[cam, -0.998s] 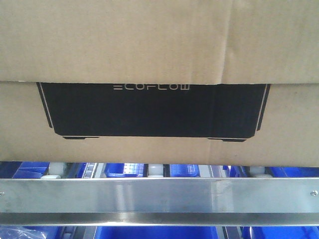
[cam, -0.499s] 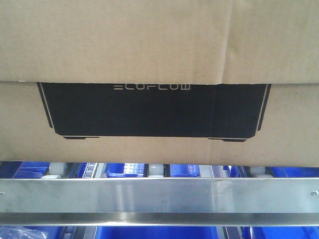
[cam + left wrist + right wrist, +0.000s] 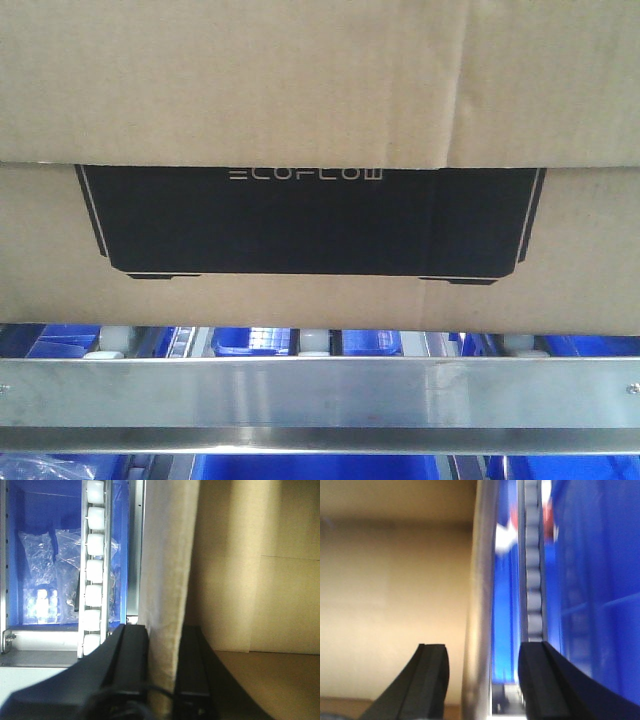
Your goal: Grab box from left shelf to table start
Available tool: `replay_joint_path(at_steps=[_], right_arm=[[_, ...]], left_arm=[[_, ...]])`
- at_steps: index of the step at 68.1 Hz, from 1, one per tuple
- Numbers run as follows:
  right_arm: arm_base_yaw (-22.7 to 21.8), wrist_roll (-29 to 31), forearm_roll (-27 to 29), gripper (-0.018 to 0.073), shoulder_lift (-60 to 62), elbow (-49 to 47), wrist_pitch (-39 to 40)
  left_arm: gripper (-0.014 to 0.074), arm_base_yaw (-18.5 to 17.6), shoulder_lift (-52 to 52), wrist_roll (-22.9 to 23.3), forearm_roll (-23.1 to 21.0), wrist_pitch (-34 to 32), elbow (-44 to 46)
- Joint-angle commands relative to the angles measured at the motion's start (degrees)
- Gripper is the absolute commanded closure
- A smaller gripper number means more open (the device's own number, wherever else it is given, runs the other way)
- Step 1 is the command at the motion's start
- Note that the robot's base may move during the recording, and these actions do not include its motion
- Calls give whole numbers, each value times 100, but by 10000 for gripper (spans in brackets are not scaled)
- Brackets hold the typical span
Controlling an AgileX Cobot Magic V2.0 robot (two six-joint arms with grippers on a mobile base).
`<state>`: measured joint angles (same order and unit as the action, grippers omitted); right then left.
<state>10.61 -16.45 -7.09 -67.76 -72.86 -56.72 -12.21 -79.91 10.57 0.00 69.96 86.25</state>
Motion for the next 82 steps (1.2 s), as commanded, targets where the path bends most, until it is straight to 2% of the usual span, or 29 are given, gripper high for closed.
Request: replay_joint_path(at_steps=[1,8,28,40,82], right_arm=[[14,-12,-89,125,-71,-328,106],[14,-7,-102,151,-200,-355,-12],[-5,-7,-100,339,-342,-355,-178],[-5,-7,-117,518,-372,-355,-290],[-5,-7,-117,502,-372,-355,-272]], left_arm=[[696,-24,171,89,-141,-283,190],[696,-24,171,89,-141,-283,190],[696,-24,171,89,-141,-283,190],[696,-24,171,89,-141,-283,190],[696,-24,171,89,-141,-283,190]])
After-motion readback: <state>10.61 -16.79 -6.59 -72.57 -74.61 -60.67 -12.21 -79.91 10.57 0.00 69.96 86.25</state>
